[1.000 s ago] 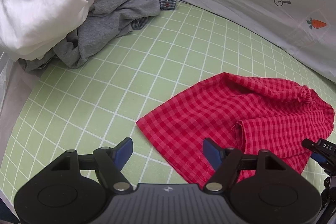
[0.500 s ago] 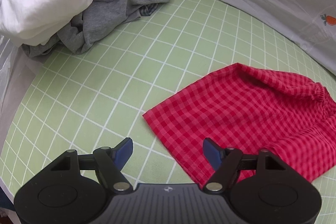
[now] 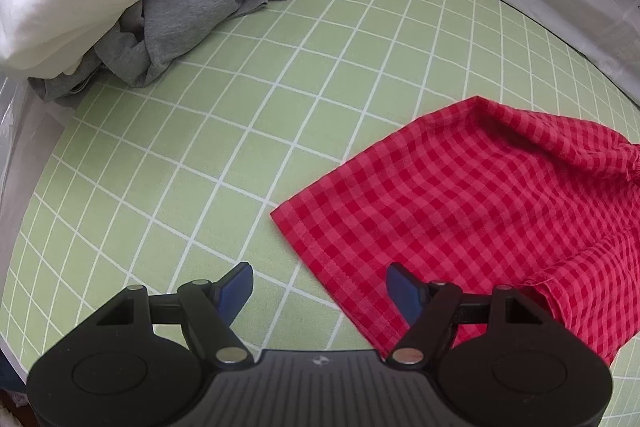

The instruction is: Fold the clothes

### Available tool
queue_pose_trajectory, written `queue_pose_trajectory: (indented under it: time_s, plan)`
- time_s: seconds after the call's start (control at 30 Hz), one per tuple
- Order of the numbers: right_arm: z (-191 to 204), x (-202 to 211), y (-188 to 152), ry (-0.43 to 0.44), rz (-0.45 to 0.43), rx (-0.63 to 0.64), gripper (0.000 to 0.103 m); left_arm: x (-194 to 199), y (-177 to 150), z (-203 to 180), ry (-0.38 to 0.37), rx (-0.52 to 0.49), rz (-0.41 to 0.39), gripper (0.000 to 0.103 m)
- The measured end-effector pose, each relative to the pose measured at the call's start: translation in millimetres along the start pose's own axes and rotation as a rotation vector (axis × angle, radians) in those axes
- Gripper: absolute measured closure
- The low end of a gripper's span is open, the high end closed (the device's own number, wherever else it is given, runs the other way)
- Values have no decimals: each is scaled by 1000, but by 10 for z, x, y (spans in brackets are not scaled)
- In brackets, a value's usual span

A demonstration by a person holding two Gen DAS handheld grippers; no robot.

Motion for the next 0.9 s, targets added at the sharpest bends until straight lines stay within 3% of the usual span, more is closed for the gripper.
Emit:
queue_pose_trajectory:
  time_s: [0.1, 0.13, 0.2, 0.27, 0.4, 0.47, 0.53, 0.63, 0.7, 0.77, 0.9]
  plan:
    - [187, -74, -134, 43, 69, -29, 22, -2, 3, -34, -7, -17, 1, 27]
    - [244, -85, -169, 57, 86, -27, 26, -3, -1, -41, -9, -21, 4, 27]
    - [348, -65, -212, 86, 96, -7, 54, -5, -9, -55, -12, -30, 9, 27]
    - [372, 6, -207, 110, 81, 11, 102, 6, -13, -61, -13, -36, 10, 27]
    - [260, 281, -76, 141, 29, 34, 103, 40, 5, -67, -8, -45, 1, 27]
    - [89, 426, 72, 109, -20, 30, 103, 64, 36, -52, -1, -49, -9, 27]
    - [-168, 473, 232, 7, -73, 32, 103, 99, 80, -18, 10, -47, -24, 27]
    - [-550, 379, 380, -237, -133, 128, 100, 111, 136, 55, 26, -35, -32, 27]
    - [-660, 283, 360, -268, -98, 132, 88, 82, 154, 97, 34, -29, -23, 25]
    - [-688, 192, 250, -250, -51, 84, 46, 34, 161, 137, 45, -22, -13, 25]
    - [-738, 14, 34, -213, 43, -12, 40, -62, 180, 210, 64, -8, 8, 25]
Point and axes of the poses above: each gripper's, at about its wrist camera, not at the fingertips, and x roughly against the way its jaws point, z to its left, y to its top, the point moved 9 cm from there along -x, roughly the way its jaws point, and after that the axes turned 15 degrees about -y, right-handed, at the moved point
